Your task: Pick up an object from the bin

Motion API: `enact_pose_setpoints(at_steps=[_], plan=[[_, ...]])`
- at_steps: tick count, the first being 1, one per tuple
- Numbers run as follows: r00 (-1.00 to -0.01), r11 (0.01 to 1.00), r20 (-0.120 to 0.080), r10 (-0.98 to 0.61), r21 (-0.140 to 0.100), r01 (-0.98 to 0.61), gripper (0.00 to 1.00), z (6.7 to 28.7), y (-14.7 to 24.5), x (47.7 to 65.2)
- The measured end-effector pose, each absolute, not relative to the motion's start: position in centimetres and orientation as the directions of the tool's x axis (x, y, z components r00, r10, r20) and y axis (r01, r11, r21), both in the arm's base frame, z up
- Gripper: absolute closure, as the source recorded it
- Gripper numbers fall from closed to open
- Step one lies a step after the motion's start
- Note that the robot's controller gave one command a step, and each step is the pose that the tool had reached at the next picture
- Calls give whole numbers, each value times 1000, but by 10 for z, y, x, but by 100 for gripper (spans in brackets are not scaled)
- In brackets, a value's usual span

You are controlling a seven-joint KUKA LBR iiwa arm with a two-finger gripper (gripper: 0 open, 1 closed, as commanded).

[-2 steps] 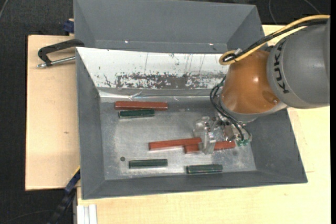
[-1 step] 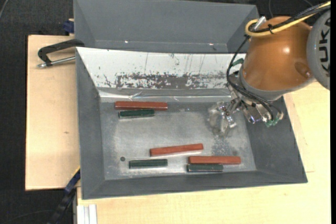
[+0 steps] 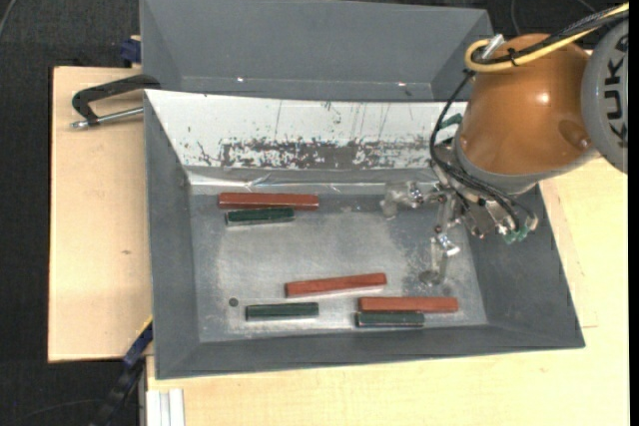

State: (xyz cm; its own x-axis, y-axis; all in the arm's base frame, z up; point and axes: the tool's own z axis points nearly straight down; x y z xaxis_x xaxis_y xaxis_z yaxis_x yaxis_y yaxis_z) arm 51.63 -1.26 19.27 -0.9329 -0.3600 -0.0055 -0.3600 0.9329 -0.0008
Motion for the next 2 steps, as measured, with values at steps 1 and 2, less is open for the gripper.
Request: enact_pose_setpoints(at_steps=[1,2], plan=[[-868,868,3,-496,4,-496,0,67,26,513],[-869,869,-8,-495,-2,-495,100,73,26,517]])
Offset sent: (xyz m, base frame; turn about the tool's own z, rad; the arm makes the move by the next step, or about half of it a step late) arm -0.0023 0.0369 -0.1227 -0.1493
